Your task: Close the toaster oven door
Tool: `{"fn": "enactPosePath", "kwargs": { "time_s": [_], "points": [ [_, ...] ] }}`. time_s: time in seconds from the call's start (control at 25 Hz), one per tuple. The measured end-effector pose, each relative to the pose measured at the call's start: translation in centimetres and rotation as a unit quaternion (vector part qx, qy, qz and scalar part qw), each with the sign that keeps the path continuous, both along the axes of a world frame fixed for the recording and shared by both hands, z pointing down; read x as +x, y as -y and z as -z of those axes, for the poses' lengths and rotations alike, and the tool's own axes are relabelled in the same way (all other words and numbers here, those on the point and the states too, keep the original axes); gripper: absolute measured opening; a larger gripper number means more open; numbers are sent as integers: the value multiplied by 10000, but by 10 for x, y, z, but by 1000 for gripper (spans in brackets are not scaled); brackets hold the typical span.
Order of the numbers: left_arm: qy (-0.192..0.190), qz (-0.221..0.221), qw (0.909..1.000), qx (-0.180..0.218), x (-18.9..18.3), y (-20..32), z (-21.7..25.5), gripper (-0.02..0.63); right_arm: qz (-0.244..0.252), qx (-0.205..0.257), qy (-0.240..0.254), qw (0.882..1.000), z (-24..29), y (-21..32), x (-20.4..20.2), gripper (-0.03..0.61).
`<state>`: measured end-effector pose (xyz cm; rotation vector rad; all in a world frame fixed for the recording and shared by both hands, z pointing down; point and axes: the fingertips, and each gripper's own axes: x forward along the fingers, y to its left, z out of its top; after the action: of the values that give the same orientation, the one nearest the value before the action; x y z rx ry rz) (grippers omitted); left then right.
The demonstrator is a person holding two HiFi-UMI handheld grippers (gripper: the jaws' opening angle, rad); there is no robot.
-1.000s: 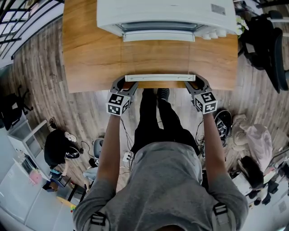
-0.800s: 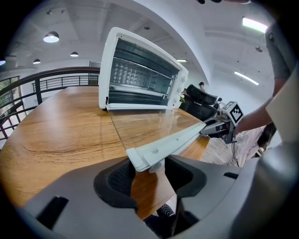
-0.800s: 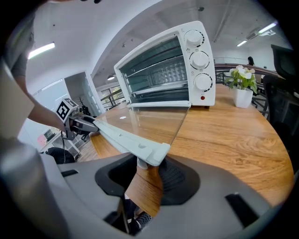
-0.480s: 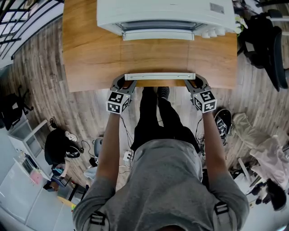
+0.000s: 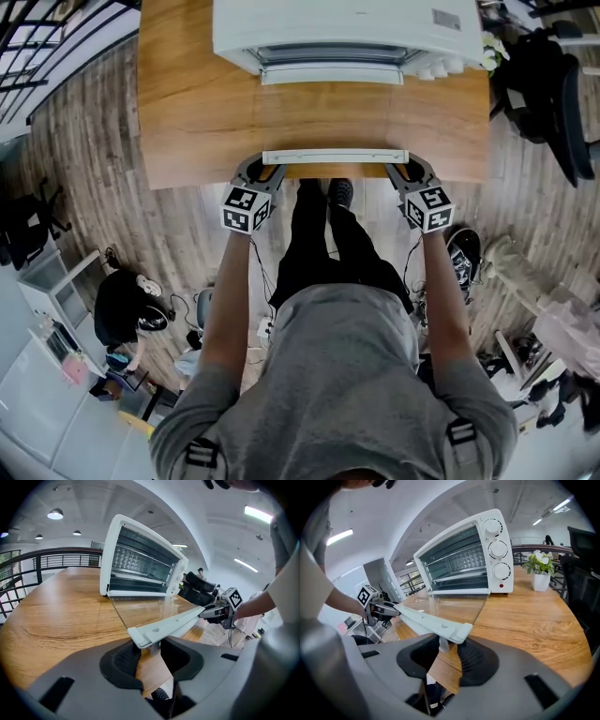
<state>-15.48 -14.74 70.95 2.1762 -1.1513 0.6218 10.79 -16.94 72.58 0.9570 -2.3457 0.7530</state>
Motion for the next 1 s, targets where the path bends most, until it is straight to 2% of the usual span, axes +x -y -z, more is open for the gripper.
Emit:
{"fn": "enactPosePath", "kwargs": {
  "time_s": [0.44,1.0],
  "points": [
    [-180,79,9998,45,1,1,20,129,-132,47,101,9999,21,0,1,118],
    [-209,64,9997,63,0,3,41,126,-197,29,235,9995,41,3,1,118]
  ]
}}
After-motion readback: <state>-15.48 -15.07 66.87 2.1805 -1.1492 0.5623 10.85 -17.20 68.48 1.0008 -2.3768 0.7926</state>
